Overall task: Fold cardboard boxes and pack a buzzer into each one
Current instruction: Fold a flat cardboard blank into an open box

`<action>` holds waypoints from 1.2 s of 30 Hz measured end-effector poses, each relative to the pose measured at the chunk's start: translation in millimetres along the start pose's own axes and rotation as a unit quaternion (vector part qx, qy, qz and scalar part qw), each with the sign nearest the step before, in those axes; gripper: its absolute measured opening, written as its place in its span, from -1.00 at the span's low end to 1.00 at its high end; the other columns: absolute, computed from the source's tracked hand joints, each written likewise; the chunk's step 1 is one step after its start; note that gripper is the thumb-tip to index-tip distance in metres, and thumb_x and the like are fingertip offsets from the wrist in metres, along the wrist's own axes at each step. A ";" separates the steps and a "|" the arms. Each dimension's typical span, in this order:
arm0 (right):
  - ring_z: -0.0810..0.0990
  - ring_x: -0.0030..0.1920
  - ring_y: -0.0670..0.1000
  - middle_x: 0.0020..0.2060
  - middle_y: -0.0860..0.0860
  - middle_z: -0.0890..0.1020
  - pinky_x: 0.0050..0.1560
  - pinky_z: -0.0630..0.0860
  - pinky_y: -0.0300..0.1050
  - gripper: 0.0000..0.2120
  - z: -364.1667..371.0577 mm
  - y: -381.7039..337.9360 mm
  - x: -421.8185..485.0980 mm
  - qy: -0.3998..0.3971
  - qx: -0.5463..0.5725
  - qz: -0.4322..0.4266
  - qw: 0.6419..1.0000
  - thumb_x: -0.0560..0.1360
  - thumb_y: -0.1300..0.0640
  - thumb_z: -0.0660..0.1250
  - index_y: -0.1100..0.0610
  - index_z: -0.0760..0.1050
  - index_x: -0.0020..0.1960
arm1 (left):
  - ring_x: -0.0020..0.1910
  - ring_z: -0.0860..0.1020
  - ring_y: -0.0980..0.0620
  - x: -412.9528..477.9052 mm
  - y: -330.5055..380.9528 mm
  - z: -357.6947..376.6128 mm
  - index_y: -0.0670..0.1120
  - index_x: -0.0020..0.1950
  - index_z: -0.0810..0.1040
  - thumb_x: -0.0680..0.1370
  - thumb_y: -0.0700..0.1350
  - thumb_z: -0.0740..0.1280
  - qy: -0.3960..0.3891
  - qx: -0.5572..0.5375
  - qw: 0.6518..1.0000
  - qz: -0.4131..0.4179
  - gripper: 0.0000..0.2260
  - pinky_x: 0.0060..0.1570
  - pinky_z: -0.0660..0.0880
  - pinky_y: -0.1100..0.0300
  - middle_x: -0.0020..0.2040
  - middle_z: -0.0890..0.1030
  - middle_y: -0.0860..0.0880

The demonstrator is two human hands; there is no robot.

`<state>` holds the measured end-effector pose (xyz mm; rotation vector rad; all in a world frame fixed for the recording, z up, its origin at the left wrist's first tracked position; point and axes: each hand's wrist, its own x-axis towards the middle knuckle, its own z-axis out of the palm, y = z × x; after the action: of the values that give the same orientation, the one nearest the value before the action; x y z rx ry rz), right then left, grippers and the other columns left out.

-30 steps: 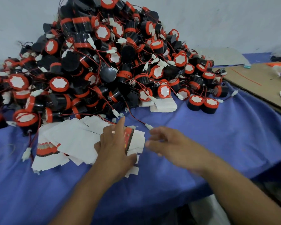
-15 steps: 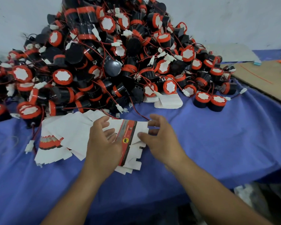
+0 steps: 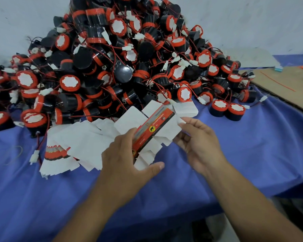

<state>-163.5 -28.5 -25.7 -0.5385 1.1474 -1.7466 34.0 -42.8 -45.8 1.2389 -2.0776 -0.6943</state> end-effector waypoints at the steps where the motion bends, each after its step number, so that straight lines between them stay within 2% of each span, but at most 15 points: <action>1: 0.73 -0.18 0.06 -0.13 0.16 0.74 -0.23 0.64 -0.15 -0.89 0.2 1.1 -0.9 -0.006 0.001 0.003 1.000 0.59 0.35 0.31 0.22 0.60 -0.02 | 0.29 0.30 0.17 -0.7 1.8 3.5 0.23 0.48 0.12 0.32 0.40 0.40 0.002 0.015 1.000 0.015 -0.17 0.35 0.32 0.04 0.29 0.28 0.26; 5: 0.69 -0.12 0.09 -0.01 0.22 0.73 -0.12 0.66 -0.07 -0.81 2.9 2.1 -7.0 -0.052 -0.034 -0.004 0.998 0.60 0.32 0.30 0.27 0.58 0.19 | 0.42 0.19 0.10 3.0 3.3 7.8 0.13 0.54 0.07 0.36 0.31 0.44 0.041 0.006 0.998 0.037 -0.12 0.38 0.32 -0.02 0.46 0.19 0.15; 7: 0.66 -0.12 0.10 -0.01 0.20 0.73 -0.06 0.65 0.01 -0.81 2.6 -0.4 -11.1 -0.078 -0.083 -0.041 0.993 0.60 0.30 0.31 0.21 0.60 0.18 | 0.45 0.15 0.12 6.6 3.0 5.1 0.16 0.55 0.02 0.37 0.33 0.44 0.061 -0.003 0.997 0.044 -0.09 0.39 0.31 0.00 0.49 0.17 0.18; 9: 0.65 -0.10 0.14 -0.02 0.18 0.72 -0.01 0.64 0.04 -0.84 2.3 -4.0 -16.5 -0.117 -0.107 -0.070 0.985 0.58 0.26 0.35 0.15 0.65 0.11 | 0.44 0.14 0.20 8.4 3.0 2.6 0.18 0.56 -0.01 0.36 0.39 0.43 0.075 -0.007 0.995 0.058 -0.07 0.36 0.25 0.14 0.47 0.17 0.22; 12: 0.63 -0.14 0.12 -0.08 0.16 0.71 -0.05 0.64 -0.06 -0.86 3.1 -9.1 -26.7 -0.185 -0.125 -0.086 0.971 0.51 0.19 0.43 0.09 0.71 0.05 | 0.39 0.18 0.27 5.7 7.3 1.5 0.21 0.55 0.00 0.32 0.39 0.40 0.066 -0.025 0.994 0.080 -0.07 0.26 0.18 0.34 0.42 0.20 0.26; 14: 0.60 -0.21 -0.04 -0.18 0.04 0.71 -0.11 0.58 -0.22 -0.83 4.4 -10.9 -33.4 -0.214 -0.154 -0.113 0.958 0.49 0.18 0.40 0.05 0.72 0.02 | 0.39 0.32 0.18 4.1 10.4 2.1 0.19 0.55 0.07 0.32 0.34 0.43 0.052 -0.050 0.993 0.095 -0.09 0.26 0.35 0.27 0.39 0.27 0.26; 15: 0.59 -0.23 -0.09 -0.21 -0.03 0.70 -0.12 0.56 -0.27 -0.83 4.4 -11.3 -35.9 -0.217 -0.173 -0.132 0.951 0.50 0.19 0.39 0.04 0.73 0.00 | 0.36 0.38 0.15 4.1 11.9 1.3 0.18 0.55 0.10 0.34 0.30 0.45 0.050 -0.069 0.992 0.096 -0.12 0.24 0.41 0.26 0.37 0.33 0.23; 17: 0.60 -0.24 -0.12 -0.23 -0.09 0.70 -0.13 0.55 -0.29 -0.82 4.6 -12.3 -39.0 -0.204 -0.211 -0.177 0.940 0.53 0.25 0.39 0.02 0.71 -0.01 | 0.31 0.42 0.20 4.9 14.2 -2.4 0.18 0.54 0.15 0.36 0.21 0.49 0.060 -0.116 0.988 0.089 -0.16 0.12 0.43 0.44 0.31 0.40 0.21; 19: 0.63 -0.19 0.02 -0.20 -0.05 0.71 -0.11 0.59 -0.17 -0.79 3.3 -11.2 -39.6 -0.167 -0.256 -0.222 0.926 0.56 0.30 0.40 0.00 0.69 0.00 | 0.26 0.43 0.27 4.8 18.0 -6.9 0.19 0.54 0.16 0.36 0.17 0.50 0.070 -0.165 0.980 0.085 -0.17 0.03 0.38 0.55 0.26 0.43 0.19; 22: 0.61 -0.16 0.03 -0.19 -0.03 0.64 -0.07 0.59 -0.10 -0.93 7.4 -6.8 -44.1 -0.127 -0.305 -0.296 0.896 0.51 0.08 0.43 -0.06 0.63 -0.02 | 0.22 0.47 0.24 1.3 28.3 -8.8 0.18 0.56 0.10 0.39 0.07 0.50 0.074 -0.216 0.968 0.103 -0.15 -0.02 0.44 0.51 0.24 0.43 0.11; 25: 0.61 0.01 0.02 -0.04 -0.15 0.60 0.04 0.58 -0.12 -0.81 12.1 1.5 -49.8 -0.137 -0.366 -0.330 0.859 0.49 -0.08 0.38 -0.09 0.54 0.08 | 0.22 0.53 0.07 -1.0 37.8 -7.0 0.08 0.59 0.05 0.41 -0.23 0.47 0.070 -0.244 0.954 0.160 -0.12 0.02 0.54 0.32 0.35 0.36 0.09; 28: 0.57 0.24 -0.02 0.18 -0.17 0.59 0.17 0.58 -0.11 -0.64 10.7 1.5 -50.3 -0.204 -0.360 -0.266 0.871 0.51 -0.11 0.38 -0.06 0.51 0.27 | 0.38 0.44 0.06 -3.9 42.4 -5.4 -0.12 0.60 -0.02 0.36 -0.37 0.45 0.048 -0.233 0.942 0.236 -0.06 0.16 0.52 0.27 0.46 0.27 0.11; 31: 0.47 0.40 -0.08 0.34 -0.16 0.52 0.28 0.53 -0.15 -0.48 3.8 -9.7 -48.7 -0.293 -0.327 -0.184 0.880 0.52 -0.16 0.35 -0.07 0.41 0.44 | 0.37 0.47 0.00 -4.6 38.3 -10.5 -0.07 0.59 -0.01 0.39 -0.14 0.53 -0.003 -0.303 0.930 0.207 -0.06 0.18 0.52 0.25 0.45 0.36 -0.08; 34: 0.29 0.52 -0.18 0.51 -0.28 0.29 0.39 0.42 -0.16 -0.27 0.2 -15.4 -51.9 -0.347 -0.392 -0.159 0.837 0.48 -0.28 0.40 -0.16 0.22 0.56 | 0.39 0.46 -0.11 -2.6 33.8 -18.6 0.20 0.58 0.09 0.36 0.20 0.56 -0.056 -0.438 0.888 0.124 -0.07 0.23 0.53 -0.11 0.42 0.44 -0.08; 36: 0.13 0.56 -0.24 0.55 -0.37 0.14 0.47 0.33 -0.06 -0.15 1.0 -13.1 -55.7 -0.349 -0.445 -0.174 0.806 0.44 -0.24 0.47 -0.16 0.14 0.60 | 0.37 0.49 -0.10 -1.2 31.2 -20.0 0.22 0.56 0.14 0.34 0.29 0.53 -0.062 -0.493 0.864 0.086 -0.10 0.15 0.56 -0.13 0.40 0.49 -0.01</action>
<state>-143.4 21.5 -6.6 -1.8851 1.2926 -0.9778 31.0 -31.0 -10.8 0.4152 -1.4904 -1.5099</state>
